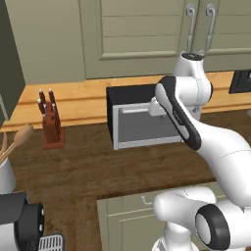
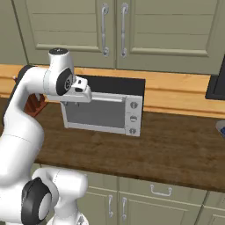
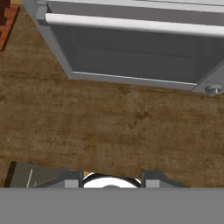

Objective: Take a straw from the drawer in front and place it inside the glass cup on the dining counter.

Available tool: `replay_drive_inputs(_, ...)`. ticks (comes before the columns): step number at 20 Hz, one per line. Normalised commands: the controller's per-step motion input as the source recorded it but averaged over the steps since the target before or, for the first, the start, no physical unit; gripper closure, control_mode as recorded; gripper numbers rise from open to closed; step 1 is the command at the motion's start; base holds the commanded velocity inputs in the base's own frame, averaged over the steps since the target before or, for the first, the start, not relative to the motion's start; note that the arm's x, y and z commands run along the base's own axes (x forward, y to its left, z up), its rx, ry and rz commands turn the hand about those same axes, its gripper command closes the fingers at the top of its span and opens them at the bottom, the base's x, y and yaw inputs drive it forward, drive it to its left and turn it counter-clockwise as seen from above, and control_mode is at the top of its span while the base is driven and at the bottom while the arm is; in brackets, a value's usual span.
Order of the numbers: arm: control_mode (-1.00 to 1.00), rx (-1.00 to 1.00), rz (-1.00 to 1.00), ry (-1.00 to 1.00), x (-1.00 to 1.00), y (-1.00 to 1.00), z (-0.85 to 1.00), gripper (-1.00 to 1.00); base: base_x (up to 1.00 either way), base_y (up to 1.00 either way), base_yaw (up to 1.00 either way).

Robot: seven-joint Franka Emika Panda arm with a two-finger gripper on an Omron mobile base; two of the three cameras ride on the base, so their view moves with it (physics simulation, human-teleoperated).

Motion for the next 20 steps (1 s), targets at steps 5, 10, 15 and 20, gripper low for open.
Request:
replay_drive_inputs(5, 1.0, 0.0, 0.0, 0.0, 0.0, 0.0, 0.0, -1.0, -0.32, 0.02, 0.0)
replay_drive_inputs(10, 1.0, 0.0, 0.0, 0.0, 0.0, 0.0, 0.0, -1.0, -0.79, -0.04, 0.06)
replay_drive_inputs(15, 1.0, 0.0, 0.0, 0.0, 0.0, 0.0, 0.0, -1.0, -0.1, -0.58, 0.35)
replay_drive_inputs(20, 1.0, 0.0, 0.0, 0.0, 0.0, 0.0, 0.0, -1.0, 0.01, -0.92, 0.54)
